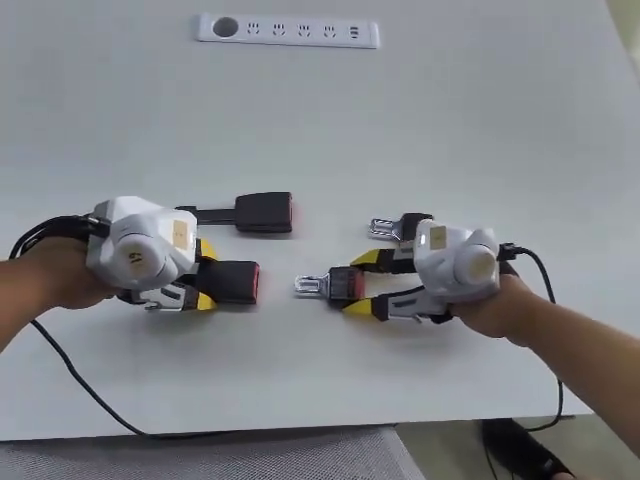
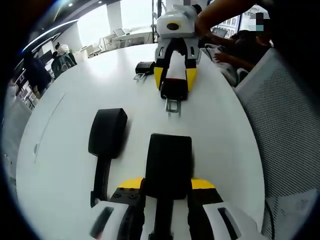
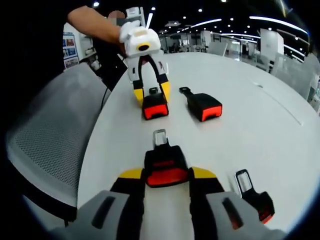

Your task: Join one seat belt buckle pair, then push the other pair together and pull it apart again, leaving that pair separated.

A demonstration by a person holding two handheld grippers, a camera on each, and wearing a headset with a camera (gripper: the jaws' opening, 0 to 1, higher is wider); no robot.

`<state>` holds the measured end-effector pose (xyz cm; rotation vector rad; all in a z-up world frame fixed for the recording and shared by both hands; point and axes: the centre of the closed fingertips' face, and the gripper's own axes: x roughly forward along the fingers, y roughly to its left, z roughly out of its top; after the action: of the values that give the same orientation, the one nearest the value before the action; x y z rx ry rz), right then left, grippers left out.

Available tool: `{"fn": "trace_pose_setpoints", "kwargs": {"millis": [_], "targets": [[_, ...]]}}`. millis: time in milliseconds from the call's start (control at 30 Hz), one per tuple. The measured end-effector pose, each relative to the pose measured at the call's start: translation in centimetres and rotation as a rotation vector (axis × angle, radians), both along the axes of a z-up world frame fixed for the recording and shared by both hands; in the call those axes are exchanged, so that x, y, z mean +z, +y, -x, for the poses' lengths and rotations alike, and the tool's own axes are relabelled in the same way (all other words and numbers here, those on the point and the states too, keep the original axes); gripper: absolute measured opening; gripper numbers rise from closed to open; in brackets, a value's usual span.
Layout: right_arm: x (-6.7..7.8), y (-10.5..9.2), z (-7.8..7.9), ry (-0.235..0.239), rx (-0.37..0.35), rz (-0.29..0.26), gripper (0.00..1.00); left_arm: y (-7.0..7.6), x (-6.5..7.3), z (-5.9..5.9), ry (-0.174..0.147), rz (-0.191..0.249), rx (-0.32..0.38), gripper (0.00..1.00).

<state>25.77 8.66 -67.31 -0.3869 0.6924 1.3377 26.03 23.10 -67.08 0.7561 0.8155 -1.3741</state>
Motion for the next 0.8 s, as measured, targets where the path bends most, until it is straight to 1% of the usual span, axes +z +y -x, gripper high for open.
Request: {"fn": "trace_pose_setpoints", "kwargs": {"millis": [33, 167, 267, 500, 533, 667, 700, 733, 767, 800], "targets": [[0.0, 0.2, 0.0, 0.005, -0.002, 0.005, 0.34, 0.0, 0.0, 0.0, -0.001, -0.002, 0.0, 0.34], [0.0, 1.6, -0.7, 0.0, 0.0, 0.012, 0.34, 0.0, 0.0, 0.0, -0.001, -0.006, 0.004, 0.34], [0.1, 2.8, -1.0, -0.006, 0.011, 0.006, 0.34, 0.0, 0.0, -0.1, 0.0, -0.008, 0.004, 0.34], [0.0, 5.1, -0.9, -0.014, 0.023, 0.002, 0.34, 0.0, 0.0, -0.2, 0.001, -0.011, 0.006, 0.34], [0.0, 5.2, -0.9, -0.021, 0.029, 0.013, 0.34, 0.0, 0.0, -0.2, 0.001, -0.01, 0.007, 0.34], [0.1, 6.0, -0.8, -0.015, 0.032, 0.0, 0.34, 0.0, 0.0, -0.2, -0.002, -0.005, 0.009, 0.33], [0.1, 6.5, -0.8, -0.016, 0.033, -0.005, 0.34, 0.0, 0.0, -0.2, -0.002, -0.005, 0.008, 0.33], [0.1, 6.5, -0.9, -0.031, 0.042, 0.004, 0.34, 0.1, 0.0, -0.1, -0.002, -0.007, 0.007, 0.33], [0.1, 6.4, -0.8, -0.019, 0.04, 0.004, 0.34, 0.1, 0.1, -0.1, -0.003, -0.007, 0.006, 0.33], [0.1, 6.4, -0.8, -0.016, 0.038, 0.003, 0.34, 0.1, 0.1, -0.1, -0.005, -0.007, 0.002, 0.33]]}}
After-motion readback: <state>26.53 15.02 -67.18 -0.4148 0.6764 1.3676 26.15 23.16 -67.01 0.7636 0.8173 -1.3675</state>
